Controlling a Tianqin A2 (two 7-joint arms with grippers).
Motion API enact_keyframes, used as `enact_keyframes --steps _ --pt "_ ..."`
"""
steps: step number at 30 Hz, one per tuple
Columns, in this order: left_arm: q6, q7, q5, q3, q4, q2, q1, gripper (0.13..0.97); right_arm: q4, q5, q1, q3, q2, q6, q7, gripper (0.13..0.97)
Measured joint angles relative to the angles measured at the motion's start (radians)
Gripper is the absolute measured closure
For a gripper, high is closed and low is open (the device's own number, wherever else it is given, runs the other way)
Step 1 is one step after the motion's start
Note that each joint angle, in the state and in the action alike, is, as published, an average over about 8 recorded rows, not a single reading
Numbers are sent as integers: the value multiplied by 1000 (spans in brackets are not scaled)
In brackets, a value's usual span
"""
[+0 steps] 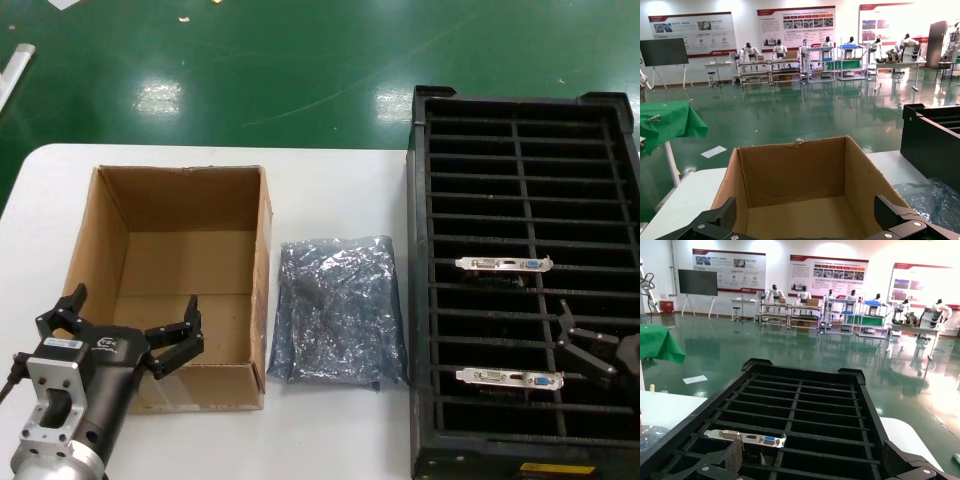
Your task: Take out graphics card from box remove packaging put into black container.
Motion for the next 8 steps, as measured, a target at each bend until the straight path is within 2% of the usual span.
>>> enact_keyframes --steps 8 --pt "0 0 0 0 0 0 0 132 0 0 0 0 0 0 0 129"
